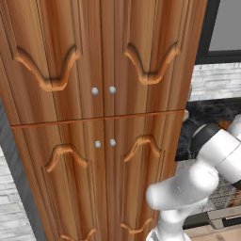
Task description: Pick up the cup and bowl from the counter, place them in the dishwasher, and close the dishwasher door.
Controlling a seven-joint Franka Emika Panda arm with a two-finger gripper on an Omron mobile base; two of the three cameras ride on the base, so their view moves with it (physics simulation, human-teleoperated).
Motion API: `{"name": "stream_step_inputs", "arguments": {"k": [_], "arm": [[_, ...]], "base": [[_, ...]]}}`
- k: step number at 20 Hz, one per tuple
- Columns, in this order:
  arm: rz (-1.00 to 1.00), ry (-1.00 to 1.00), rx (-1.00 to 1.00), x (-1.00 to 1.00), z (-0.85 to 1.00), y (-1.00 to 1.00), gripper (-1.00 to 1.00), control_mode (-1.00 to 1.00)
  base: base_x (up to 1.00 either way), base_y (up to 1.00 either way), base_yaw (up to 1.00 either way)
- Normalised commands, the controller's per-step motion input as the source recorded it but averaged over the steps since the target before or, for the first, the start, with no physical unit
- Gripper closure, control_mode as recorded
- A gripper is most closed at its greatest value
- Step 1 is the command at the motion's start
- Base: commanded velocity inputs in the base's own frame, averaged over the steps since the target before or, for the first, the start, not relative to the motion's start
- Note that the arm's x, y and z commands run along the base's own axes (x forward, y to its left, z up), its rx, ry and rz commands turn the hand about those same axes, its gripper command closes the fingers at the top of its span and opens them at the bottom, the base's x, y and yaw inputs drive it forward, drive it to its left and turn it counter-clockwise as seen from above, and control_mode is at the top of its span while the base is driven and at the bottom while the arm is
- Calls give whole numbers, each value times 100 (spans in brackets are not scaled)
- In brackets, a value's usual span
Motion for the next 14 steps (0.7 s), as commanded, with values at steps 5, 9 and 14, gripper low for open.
{"name": "stream_step_inputs", "arguments": {"k": [5,9,14], "arm": [[0,-16,20,-31,6,-15,100,-100],[0,-10,36,-23,8,-21,100,-100],[0,-6,47,-14,9,-28,100,-100]], "base": [[0,0,0],[0,0,0],[0,0,0]]}}
